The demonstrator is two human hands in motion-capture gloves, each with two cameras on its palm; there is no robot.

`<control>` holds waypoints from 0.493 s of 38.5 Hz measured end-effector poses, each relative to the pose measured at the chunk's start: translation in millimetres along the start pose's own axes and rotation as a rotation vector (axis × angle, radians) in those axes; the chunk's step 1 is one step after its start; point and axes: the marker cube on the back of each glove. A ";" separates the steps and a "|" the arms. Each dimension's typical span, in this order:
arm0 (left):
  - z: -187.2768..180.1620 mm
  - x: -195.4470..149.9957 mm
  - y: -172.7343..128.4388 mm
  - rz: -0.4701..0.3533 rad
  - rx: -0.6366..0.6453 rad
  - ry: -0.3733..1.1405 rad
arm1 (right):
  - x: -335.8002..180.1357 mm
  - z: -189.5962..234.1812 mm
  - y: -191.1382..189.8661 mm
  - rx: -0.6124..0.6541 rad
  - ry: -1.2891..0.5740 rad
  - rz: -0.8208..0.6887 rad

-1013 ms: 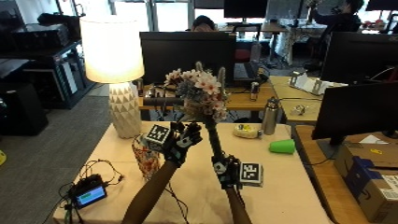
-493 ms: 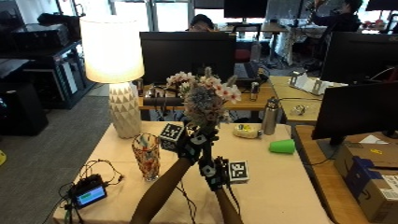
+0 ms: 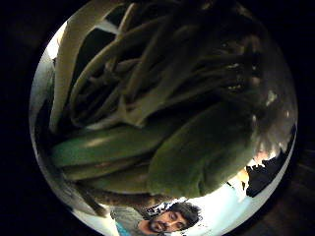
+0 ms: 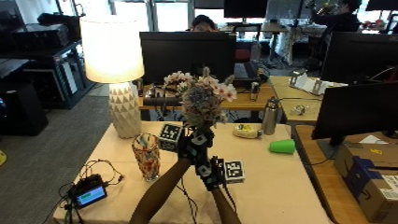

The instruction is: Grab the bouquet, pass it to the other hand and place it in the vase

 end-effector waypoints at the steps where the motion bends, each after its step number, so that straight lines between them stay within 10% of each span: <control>1: -1.1 0.2 -0.8 0.004 0.005 -0.002 | -0.6 0.0 -0.3 0.000 0.010 0.006; 19: -53.1 77.6 2.8 0.056 0.144 -0.026 | 2.1 -25.4 11.7 -0.085 0.231 0.028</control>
